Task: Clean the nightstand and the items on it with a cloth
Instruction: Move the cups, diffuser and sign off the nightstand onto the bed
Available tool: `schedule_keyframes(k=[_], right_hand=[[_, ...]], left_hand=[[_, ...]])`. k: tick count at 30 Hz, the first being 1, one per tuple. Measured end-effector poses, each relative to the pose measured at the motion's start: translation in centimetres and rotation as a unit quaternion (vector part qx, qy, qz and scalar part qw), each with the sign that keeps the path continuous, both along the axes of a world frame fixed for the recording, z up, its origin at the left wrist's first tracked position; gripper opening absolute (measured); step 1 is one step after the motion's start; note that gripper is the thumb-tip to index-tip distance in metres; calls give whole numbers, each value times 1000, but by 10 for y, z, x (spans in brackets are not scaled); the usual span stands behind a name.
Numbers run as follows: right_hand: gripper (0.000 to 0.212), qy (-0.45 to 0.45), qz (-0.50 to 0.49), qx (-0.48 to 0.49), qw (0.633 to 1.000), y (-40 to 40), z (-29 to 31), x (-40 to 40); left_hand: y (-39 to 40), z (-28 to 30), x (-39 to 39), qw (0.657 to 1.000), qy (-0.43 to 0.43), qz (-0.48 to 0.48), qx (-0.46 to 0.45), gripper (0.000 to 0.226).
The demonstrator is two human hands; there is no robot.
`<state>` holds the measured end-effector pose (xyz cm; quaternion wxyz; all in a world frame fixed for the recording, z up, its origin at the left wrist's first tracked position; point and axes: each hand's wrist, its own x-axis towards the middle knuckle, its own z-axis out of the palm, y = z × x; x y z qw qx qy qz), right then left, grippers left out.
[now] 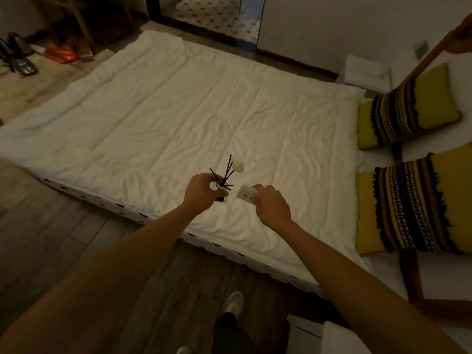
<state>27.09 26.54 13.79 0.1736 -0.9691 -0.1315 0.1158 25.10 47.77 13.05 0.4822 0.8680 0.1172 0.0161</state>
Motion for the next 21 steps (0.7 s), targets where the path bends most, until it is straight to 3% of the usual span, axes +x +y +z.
schedule_keyframes(k=[10,21], right_hand=[[32,50,22,-15,998,-12,-64,78],[31,92,-22,-43,995,15,-254,145]], left_hand=[[-5,-60,75,998,31,45,-25,28],[14,-264,151,992,106,21,58,42]])
